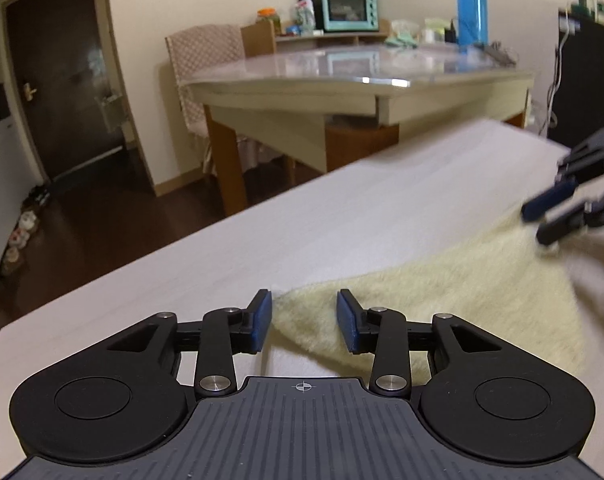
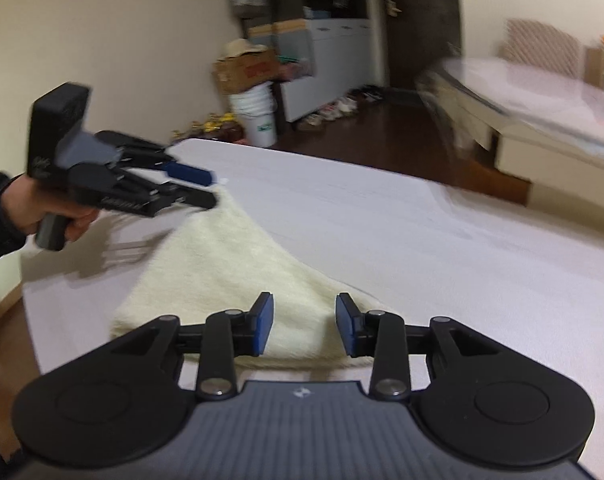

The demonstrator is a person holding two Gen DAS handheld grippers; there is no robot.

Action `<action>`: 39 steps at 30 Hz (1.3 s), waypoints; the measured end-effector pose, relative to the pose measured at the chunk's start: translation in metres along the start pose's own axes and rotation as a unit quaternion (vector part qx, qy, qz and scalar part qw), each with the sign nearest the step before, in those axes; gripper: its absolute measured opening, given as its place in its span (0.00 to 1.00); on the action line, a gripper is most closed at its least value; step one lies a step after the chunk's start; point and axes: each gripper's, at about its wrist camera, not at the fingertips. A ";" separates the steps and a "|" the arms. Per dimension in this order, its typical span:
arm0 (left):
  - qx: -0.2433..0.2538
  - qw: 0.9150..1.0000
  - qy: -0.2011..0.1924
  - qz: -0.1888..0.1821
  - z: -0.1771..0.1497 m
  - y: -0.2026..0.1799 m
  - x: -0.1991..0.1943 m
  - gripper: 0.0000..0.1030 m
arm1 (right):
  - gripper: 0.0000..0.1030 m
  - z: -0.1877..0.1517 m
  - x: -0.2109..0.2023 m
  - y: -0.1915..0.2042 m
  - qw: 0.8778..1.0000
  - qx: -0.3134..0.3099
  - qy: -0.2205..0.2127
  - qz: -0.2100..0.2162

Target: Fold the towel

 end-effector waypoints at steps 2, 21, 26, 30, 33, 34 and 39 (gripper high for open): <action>-0.003 1.000 0.000 0.000 -0.004 0.000 -0.003 0.37 | 0.30 -0.003 0.001 -0.009 1.000 0.011 0.002 0.010; -0.057 0.998 -0.007 0.041 -0.032 -0.028 -0.058 0.37 | 0.34 0.008 -0.008 -0.012 0.997 -0.079 0.009 0.017; -0.029 0.999 0.016 0.001 -0.046 -0.068 -0.077 0.43 | 0.34 -0.006 -0.010 -0.008 0.995 -0.092 0.032 -0.025; -0.021 0.999 0.014 -0.019 -0.053 -0.097 -0.083 0.44 | 0.34 -0.009 -0.006 -0.018 0.996 -0.079 0.036 -0.027; -0.018 1.000 0.010 -0.022 -0.053 -0.108 -0.085 0.46 | 0.40 -0.008 -0.002 -0.025 0.996 -0.081 0.032 -0.033; -0.020 0.999 0.009 -0.026 -0.054 -0.110 -0.085 0.47 | 0.42 -0.006 0.000 -0.028 0.996 -0.083 0.031 -0.033; -0.021 0.999 0.003 -0.045 -0.049 -0.125 -0.083 0.49 | 0.44 -0.002 0.005 -0.040 0.995 -0.091 0.027 -0.035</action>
Point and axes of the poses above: each gripper's, at about its wrist camera, not at the fingertips, and x roughly the way its jaws point, y to its left, z to its top, and after that the axes turned 2 degrees about -x, right-handed
